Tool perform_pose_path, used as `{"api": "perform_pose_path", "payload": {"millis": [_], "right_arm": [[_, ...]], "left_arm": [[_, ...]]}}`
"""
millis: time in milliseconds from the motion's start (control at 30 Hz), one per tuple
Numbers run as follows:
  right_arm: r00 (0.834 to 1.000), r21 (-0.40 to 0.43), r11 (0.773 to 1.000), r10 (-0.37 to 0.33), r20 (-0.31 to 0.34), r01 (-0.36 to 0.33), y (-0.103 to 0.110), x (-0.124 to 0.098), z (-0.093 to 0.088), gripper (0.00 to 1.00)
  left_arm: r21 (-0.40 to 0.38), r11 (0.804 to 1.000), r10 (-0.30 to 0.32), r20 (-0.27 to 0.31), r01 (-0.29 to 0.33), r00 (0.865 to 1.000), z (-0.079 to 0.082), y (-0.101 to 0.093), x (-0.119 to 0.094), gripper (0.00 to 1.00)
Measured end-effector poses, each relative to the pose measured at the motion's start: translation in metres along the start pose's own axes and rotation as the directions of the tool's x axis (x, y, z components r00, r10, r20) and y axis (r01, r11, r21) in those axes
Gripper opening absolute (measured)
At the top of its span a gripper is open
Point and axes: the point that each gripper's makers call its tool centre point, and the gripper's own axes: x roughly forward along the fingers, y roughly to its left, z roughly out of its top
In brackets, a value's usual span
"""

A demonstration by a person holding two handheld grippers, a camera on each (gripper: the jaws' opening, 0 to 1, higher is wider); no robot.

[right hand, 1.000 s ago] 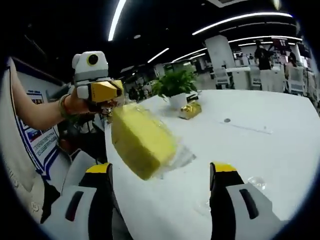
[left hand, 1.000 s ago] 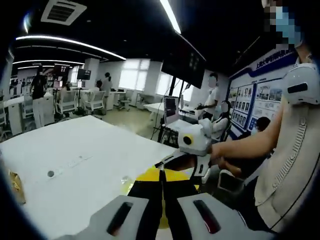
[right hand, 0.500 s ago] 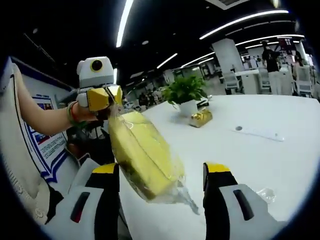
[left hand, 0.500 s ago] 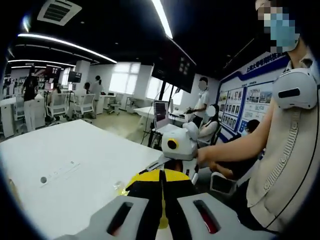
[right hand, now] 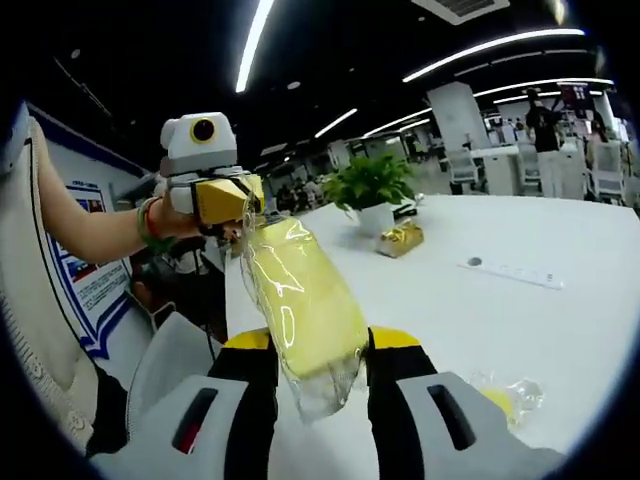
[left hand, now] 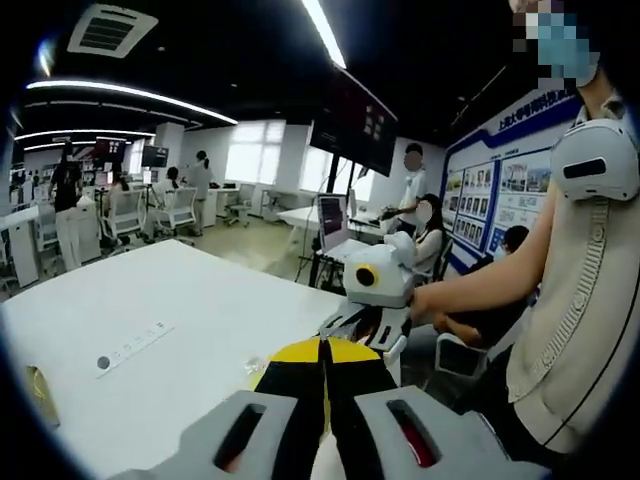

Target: Compare the silicone blocks by pressing each to a similar depth, holding the contact briefly, and releasing to observe deformation and rebound differences across the visible hardness samples.

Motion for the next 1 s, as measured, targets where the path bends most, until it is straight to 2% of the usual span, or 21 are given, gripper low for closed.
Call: {"api": "perform_pose_path", "payload": {"millis": [133, 533, 867, 1000], "right_arm": [[1.0, 0.007, 1.0, -0.03, -0.004, 0.03, 0.001, -0.004, 0.0, 0.24], [0.998, 0.059, 0.997, -0.047, -0.032, 0.049, 0.007, -0.007, 0.002, 0.07], [0.997, 0.015, 0.997, -0.069, -0.037, 0.07, 0.008, -0.008, 0.003, 0.05], [0.998, 0.04, 0.998, -0.054, -0.046, 0.055, 0.011, -0.009, 0.002, 0.05]], "left_arm": [[0.003, 1.0, 0.022, -0.009, -0.022, 1.0, -0.002, 0.004, 0.0, 0.0], [0.03, 0.998, 0.053, -0.009, -0.052, 0.999, 0.002, 0.007, 0.003, 0.0], [0.044, 0.997, 0.065, -0.013, -0.064, 0.998, 0.001, 0.007, 0.003, 0.0], [0.047, 0.997, 0.068, -0.014, -0.067, 0.998, 0.001, 0.006, 0.002, 0.0]]}}
